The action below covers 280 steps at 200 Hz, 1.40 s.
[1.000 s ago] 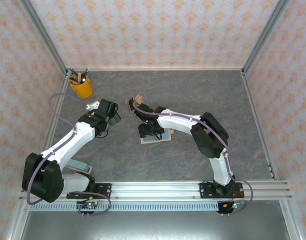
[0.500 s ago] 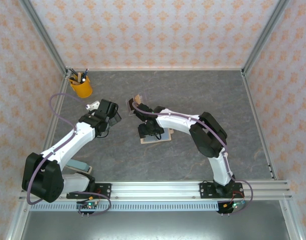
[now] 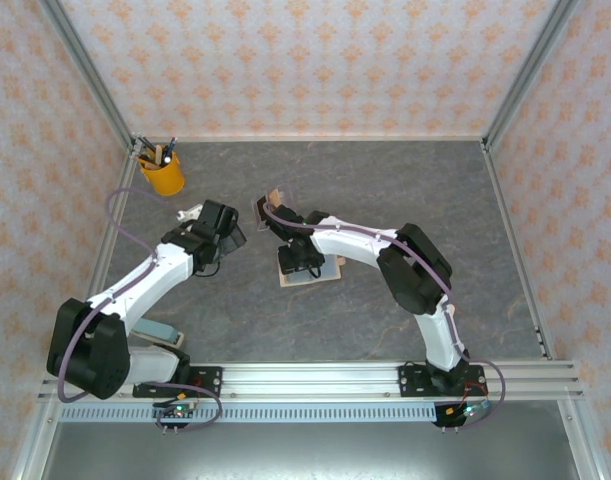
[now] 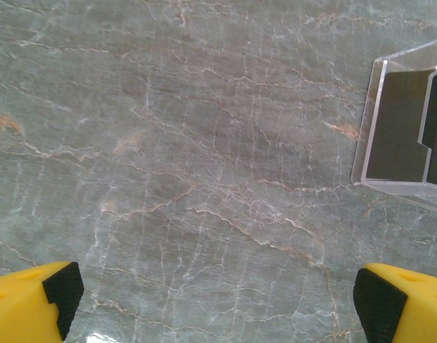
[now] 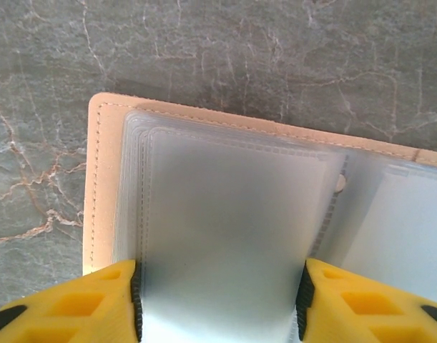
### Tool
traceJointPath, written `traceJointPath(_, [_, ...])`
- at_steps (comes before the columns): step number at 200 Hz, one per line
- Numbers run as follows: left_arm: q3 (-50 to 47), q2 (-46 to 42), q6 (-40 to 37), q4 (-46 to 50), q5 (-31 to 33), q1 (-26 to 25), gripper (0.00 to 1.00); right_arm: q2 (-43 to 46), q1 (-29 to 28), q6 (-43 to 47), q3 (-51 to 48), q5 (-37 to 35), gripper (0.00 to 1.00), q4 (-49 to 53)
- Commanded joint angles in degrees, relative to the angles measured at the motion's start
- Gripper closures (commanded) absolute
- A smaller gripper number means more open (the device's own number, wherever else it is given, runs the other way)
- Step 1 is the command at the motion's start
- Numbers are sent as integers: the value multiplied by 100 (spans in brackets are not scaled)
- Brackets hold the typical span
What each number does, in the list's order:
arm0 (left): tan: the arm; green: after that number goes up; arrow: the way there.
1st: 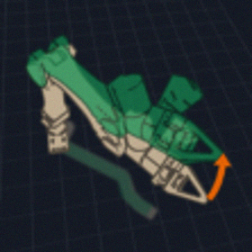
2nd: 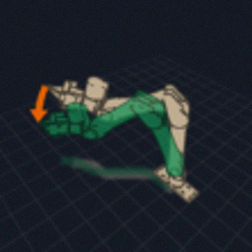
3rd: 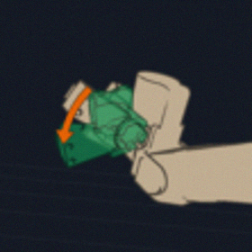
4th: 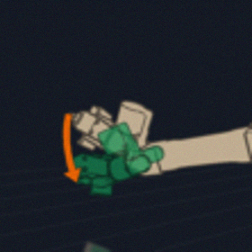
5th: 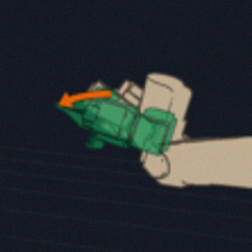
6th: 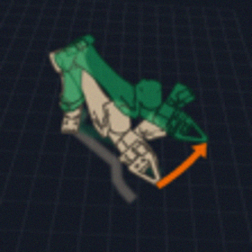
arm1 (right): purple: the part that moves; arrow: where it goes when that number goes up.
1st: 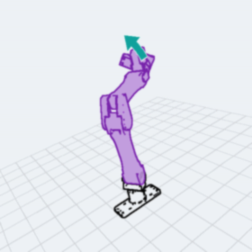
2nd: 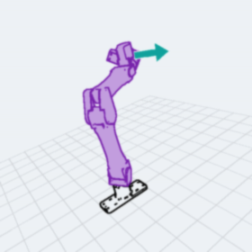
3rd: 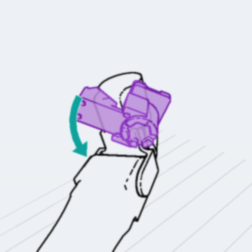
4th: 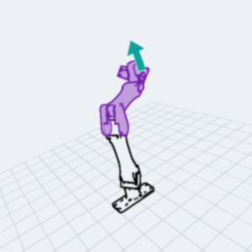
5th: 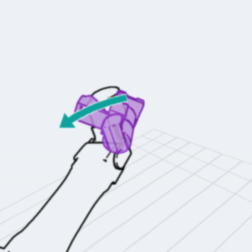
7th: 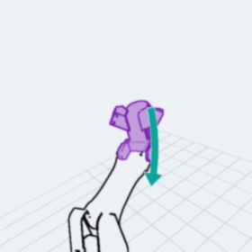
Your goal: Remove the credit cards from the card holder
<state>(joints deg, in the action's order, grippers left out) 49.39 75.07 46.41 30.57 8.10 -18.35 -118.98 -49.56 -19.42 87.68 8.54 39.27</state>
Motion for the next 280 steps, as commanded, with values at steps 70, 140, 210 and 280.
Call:
traceJointPath(70, [-108, 383, -392, -908, -1604, 42, 4, 192, 427, 51, -719, 705, 64, -466])
traceJointPath(140, [-333, 819, -217, -2270, -3266, -113, 39, 471, 727, 41, -1155, 1425, 70, -1078])
traceJointPath(210, [-213, 1672, 78, -2968, -3590, -687, 74, 518, 737, 38, -1234, 1368, 70, -1105])
traceJointPath(280, [263, 2304, -298, -2114, -3333, -749, 89, 616, 739, 6, -1301, 1211, 70, -1105])
